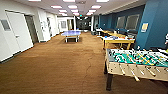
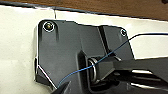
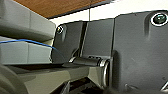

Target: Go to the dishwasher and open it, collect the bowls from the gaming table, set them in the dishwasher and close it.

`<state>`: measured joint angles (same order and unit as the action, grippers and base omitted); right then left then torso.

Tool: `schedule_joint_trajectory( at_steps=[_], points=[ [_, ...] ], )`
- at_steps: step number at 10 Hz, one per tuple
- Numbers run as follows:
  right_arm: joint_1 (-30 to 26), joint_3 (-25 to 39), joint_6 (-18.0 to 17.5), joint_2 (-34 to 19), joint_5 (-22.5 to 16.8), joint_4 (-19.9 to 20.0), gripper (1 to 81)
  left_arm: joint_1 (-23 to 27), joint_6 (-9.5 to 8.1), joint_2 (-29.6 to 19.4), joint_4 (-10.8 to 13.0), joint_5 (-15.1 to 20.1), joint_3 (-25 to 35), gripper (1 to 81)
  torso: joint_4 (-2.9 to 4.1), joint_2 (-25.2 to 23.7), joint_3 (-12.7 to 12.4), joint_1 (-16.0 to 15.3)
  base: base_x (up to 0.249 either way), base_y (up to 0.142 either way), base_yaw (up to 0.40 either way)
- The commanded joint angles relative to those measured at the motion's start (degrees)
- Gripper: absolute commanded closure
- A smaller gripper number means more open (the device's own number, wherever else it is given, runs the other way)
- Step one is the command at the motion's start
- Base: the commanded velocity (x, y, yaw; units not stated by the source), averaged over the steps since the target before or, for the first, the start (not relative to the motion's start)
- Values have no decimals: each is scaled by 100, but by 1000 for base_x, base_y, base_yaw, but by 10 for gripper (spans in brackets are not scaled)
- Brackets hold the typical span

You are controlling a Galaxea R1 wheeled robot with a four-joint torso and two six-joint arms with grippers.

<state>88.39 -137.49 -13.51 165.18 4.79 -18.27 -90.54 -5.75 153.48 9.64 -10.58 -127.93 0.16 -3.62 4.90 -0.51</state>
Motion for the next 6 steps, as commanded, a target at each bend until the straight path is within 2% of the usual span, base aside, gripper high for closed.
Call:
schedule_joint_trajectory(
  at_steps=[1, 6],
  points=[
    [-283, 39, 6, -35, -233, -115, 10, 251, 30, -106, 3, 241, 48, 10, 0, 0, 0, -2, 86, 0, 0],
    [-282, 39, 6, -35, -233, -115, 10, 234, 30, -98, 3, 232, 30, 10, 0, 2, 0, 0, 98, 0, 0]
  ],
)
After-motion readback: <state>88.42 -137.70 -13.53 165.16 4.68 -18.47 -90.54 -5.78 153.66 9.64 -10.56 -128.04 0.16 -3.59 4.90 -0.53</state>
